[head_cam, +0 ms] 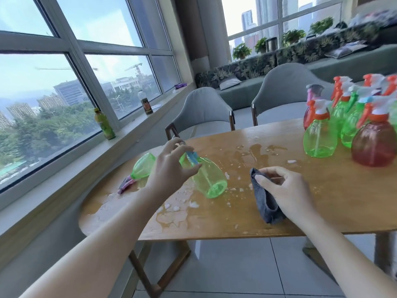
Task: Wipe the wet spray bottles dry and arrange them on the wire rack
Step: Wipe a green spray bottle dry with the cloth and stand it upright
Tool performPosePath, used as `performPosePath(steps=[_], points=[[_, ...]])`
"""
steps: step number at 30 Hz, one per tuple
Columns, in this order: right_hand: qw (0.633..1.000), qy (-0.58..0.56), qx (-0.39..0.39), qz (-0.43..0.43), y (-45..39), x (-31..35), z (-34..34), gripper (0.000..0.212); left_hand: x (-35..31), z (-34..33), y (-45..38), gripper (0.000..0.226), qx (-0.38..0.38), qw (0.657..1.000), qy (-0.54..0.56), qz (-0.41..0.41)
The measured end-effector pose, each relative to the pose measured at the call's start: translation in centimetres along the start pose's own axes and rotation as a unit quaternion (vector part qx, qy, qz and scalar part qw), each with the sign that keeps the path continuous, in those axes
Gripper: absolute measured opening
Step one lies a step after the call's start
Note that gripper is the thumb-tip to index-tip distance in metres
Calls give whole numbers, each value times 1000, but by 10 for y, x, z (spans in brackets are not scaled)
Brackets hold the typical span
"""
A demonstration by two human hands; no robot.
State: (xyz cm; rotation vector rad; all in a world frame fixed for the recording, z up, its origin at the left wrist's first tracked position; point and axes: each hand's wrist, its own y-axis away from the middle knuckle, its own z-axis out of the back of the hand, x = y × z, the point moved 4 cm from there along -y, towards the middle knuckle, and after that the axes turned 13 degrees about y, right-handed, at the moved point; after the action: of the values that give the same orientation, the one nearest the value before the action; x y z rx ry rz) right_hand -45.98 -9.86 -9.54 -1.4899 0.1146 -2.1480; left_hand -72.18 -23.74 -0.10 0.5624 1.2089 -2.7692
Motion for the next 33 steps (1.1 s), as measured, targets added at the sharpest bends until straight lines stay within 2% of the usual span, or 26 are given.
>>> performPosePath(steps=[3, 7, 12, 16, 21, 23, 25, 27, 30, 33], points=[[1000, 3, -12, -14, 0, -11, 20, 4, -36, -32, -13, 47, 48, 997, -31, -48], [1000, -1, -22, -20, 1, -18, 38, 4, -58, -49, -22, 48, 64, 994, -55, -72], [1000, 1, -17, -17, 5, -19, 41, 3, -55, -48, -24, 55, 50, 992, -86, -71], [1000, 16, -6, -17, 7, -17, 37, 2, -62, -43, -14, 74, 47, 982, -137, -120], [1000, 14, -3, -21, 5, -17, 33, 2, -63, -40, -4, 91, 2, 977, -124, -173], [1000, 9, -2, -23, 3, -18, 31, 4, -55, -39, 9, 98, -33, 984, -74, -160], [1000, -2, 2, -27, 2, -19, 29, 6, -36, -43, 32, 98, -44, 992, 17, -113], [1000, -7, 4, -24, 0, -17, 28, 5, -13, -57, 54, 94, 2, 995, 81, -60], [1000, -19, 5, -11, -3, -13, 26, 6, 8, -80, 67, 90, 90, 990, 110, -8], [999, -39, 8, -6, -6, -8, 23, 9, 7, -96, 58, 91, 121, 979, 163, 32]])
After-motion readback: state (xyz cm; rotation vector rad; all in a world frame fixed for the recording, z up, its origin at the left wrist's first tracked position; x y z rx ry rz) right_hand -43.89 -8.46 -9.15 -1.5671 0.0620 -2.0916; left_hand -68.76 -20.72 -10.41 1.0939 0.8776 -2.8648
